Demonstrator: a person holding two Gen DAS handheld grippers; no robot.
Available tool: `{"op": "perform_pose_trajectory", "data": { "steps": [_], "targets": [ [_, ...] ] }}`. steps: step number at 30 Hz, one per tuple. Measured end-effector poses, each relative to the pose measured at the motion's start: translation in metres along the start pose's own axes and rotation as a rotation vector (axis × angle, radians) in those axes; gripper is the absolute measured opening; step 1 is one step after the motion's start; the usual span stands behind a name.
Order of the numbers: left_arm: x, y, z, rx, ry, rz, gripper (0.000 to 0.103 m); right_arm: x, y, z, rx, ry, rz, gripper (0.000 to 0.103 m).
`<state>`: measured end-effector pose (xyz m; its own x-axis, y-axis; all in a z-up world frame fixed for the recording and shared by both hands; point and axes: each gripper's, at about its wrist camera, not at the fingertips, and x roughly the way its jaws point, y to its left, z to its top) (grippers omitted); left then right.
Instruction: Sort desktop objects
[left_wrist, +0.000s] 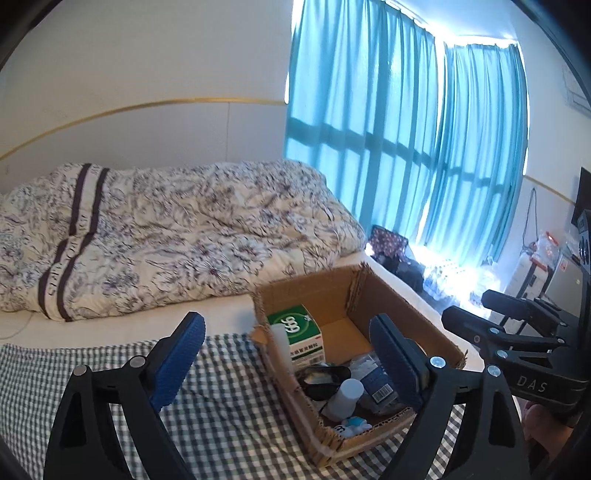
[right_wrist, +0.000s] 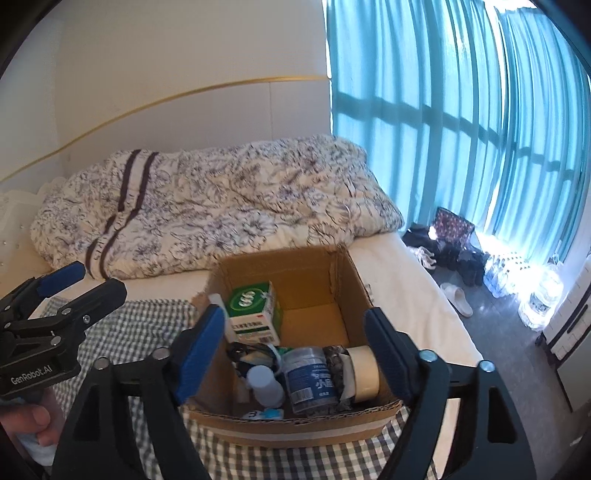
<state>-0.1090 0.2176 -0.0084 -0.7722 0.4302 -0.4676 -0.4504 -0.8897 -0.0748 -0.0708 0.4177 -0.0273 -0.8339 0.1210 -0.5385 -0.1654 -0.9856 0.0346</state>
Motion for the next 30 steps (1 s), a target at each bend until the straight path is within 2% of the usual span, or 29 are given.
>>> {"op": "perform_pose_trajectory", "data": {
  "steps": [4, 12, 30],
  "targets": [
    [-0.025, 0.012, 0.004, -0.025, -0.032, 0.022, 0.103, -0.016, 0.012, 0.002, -0.013, -0.019, 0.007, 0.088],
    [-0.065, 0.041, 0.004, -0.062, -0.055, 0.097, 0.103, -0.048, 0.041, 0.008, -0.025, -0.073, 0.044, 0.103],
    [-0.155, 0.098, -0.010, -0.101, -0.115, 0.238, 0.103, -0.091, 0.118, 0.002, -0.106, -0.107, 0.170, 0.103]
  ]
}}
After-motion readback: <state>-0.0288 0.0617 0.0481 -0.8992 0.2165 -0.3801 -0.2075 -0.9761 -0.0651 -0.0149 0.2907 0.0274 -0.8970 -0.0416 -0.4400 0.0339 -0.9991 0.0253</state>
